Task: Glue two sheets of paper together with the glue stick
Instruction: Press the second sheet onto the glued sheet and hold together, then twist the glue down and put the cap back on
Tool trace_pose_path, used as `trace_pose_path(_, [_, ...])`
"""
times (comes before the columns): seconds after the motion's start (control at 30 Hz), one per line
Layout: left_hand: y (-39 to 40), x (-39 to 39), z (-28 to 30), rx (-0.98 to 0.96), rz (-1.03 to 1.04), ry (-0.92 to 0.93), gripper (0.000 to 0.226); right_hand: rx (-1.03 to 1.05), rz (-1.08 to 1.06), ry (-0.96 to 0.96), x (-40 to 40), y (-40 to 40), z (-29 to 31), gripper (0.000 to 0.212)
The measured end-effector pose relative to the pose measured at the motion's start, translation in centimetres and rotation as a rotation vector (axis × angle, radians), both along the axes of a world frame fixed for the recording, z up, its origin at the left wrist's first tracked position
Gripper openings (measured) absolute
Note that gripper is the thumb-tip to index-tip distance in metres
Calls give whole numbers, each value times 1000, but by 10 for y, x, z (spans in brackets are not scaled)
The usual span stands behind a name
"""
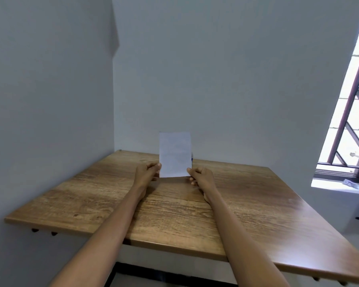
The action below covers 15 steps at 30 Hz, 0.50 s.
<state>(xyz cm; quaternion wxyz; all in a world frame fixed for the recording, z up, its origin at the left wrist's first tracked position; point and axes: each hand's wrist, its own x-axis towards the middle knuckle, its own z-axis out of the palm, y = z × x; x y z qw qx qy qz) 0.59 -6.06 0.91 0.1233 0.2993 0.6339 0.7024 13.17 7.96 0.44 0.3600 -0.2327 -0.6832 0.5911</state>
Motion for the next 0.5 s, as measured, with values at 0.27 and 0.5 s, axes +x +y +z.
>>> trace_pose_path(0.27, [102,57,13,-133,58,138,11,40,-309,-77,69,58,3,18])
trace_pose_path(0.5, [172,96,-8,-412,24,346,26,242,-570,-438,118,109,-4,21])
